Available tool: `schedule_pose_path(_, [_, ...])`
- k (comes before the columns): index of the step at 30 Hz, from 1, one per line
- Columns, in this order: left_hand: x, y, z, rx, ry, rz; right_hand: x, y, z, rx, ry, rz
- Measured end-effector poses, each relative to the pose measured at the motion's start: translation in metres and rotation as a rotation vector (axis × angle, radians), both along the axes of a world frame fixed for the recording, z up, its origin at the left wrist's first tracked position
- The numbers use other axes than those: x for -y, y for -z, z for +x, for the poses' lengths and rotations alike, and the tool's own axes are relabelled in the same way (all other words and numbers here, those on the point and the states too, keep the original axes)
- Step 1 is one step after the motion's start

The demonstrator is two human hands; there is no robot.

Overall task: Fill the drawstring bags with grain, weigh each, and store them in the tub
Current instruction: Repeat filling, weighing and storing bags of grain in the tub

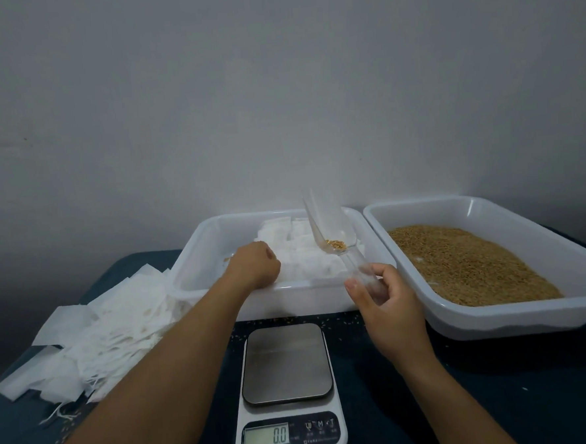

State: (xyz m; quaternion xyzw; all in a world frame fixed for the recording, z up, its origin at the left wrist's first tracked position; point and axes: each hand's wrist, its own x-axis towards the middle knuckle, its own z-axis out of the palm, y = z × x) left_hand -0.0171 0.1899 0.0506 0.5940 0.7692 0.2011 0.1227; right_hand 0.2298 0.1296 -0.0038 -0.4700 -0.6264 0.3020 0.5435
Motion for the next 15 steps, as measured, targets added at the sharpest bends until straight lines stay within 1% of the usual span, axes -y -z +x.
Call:
schedule_pose_path(2, [0.000, 0.002, -0.003, 0.054, -0.044, 0.130, -0.002, 0.001, 0.002, 0.031, 0.004, -0.022])
schedule_pose_path(5, [0.020, 0.001, -0.002, 0.148, -0.118, 0.476, -0.005, 0.001, 0.006, 0.098, 0.006, -0.063])
schedule_pose_path(7, [0.044, 0.006, 0.002, 0.195, -0.100, 0.640, -0.005, -0.002, 0.009, 0.163, 0.039, -0.053])
schedule_pose_path(8, [0.059, 0.010, 0.004, 0.221, -0.082, 0.681, -0.005, -0.006, 0.011, 0.196, 0.063, -0.029])
schedule_pose_path(10, [0.089, 0.029, 0.005, 0.274, -0.063, 0.681, -0.005, -0.016, 0.016, 0.271, 0.105, 0.021])
schedule_pose_path(13, [0.121, 0.066, -0.004, 0.341, -0.094, 0.537, -0.012, -0.036, 0.030, 0.356, 0.125, 0.016])
schedule_pose_path(15, [0.128, 0.084, -0.016, 0.394, -0.146, 0.436, -0.022, -0.048, 0.045, 0.391, 0.160, 0.008])
